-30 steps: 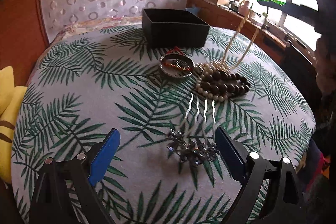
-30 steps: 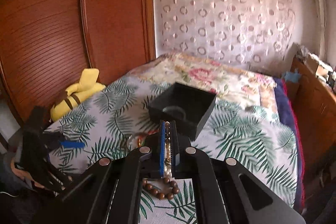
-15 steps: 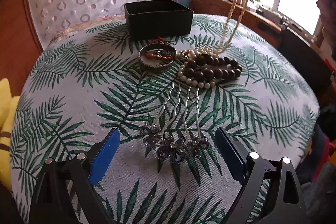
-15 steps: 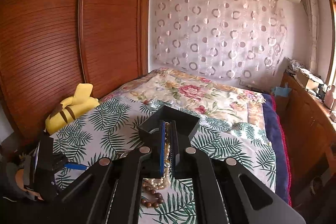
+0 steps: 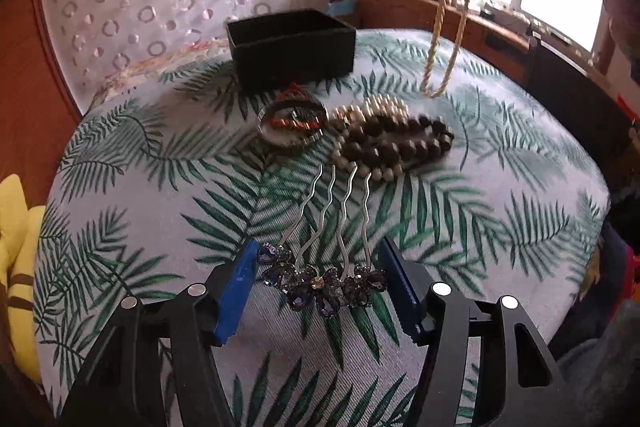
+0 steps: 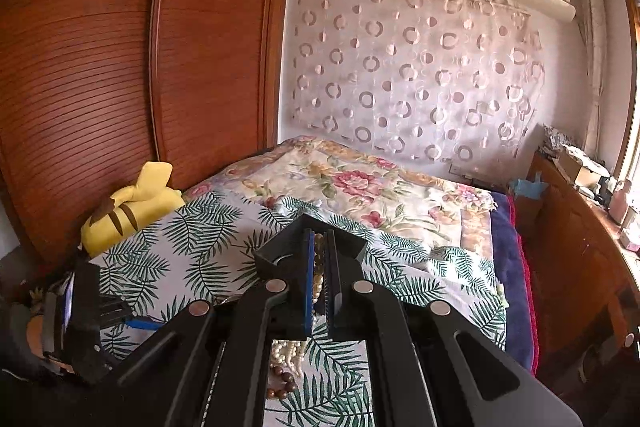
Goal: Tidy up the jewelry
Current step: 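Lift the pearl necklace with the right tool while the left tool grasps the silver hair pins, then lower the pearl necklace and hair pins into the black box and open both tools, then withdraw both open tools from the box toward the remaining jewelry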
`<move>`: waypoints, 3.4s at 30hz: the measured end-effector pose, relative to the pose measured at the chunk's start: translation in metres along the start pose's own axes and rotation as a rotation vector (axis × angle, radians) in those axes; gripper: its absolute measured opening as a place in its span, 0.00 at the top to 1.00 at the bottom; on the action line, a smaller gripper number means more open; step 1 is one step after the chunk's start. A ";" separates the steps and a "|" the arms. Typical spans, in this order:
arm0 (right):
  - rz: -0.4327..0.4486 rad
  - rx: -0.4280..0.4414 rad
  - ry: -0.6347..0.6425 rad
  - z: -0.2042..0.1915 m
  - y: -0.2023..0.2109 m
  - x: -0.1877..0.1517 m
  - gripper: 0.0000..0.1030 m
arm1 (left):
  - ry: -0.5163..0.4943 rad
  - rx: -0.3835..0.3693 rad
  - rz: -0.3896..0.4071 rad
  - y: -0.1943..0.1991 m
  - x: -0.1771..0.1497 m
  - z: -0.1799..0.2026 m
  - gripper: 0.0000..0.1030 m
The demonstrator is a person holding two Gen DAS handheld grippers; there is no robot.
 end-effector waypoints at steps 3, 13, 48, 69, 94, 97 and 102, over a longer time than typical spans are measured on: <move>0.001 0.004 0.004 0.000 -0.002 0.003 0.95 | 0.016 0.005 0.030 0.006 0.011 -0.007 0.43; 0.015 0.010 0.017 0.006 -0.022 0.025 0.95 | 0.035 0.053 0.130 0.015 0.064 -0.029 0.43; -0.085 0.149 -0.075 0.068 -0.166 0.013 0.95 | 0.089 0.081 0.149 -0.072 0.187 -0.062 0.43; -0.125 0.186 -0.096 0.106 -0.191 0.006 0.95 | 0.072 0.071 0.093 -0.119 0.206 -0.057 0.42; -0.159 0.101 -0.181 0.099 -0.140 -0.052 0.60 | 0.064 0.048 0.112 -0.101 0.201 -0.047 0.27; -0.158 0.103 -0.198 0.092 -0.131 -0.064 0.60 | 0.066 0.054 0.124 -0.087 0.189 -0.048 0.26; -0.153 0.100 -0.234 0.076 -0.117 -0.085 0.60 | 0.088 0.056 0.131 -0.063 0.164 -0.052 0.26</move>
Point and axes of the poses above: each gripper's, at about its wrist camera, not at the fingertips, and y roughly against the way its jaws point, z to its right, x to its top, the point moved 5 cm from there along -y, roughly the way its jaws point, and after that the axes turned 14 degrees about x, right-handed, at the moved point
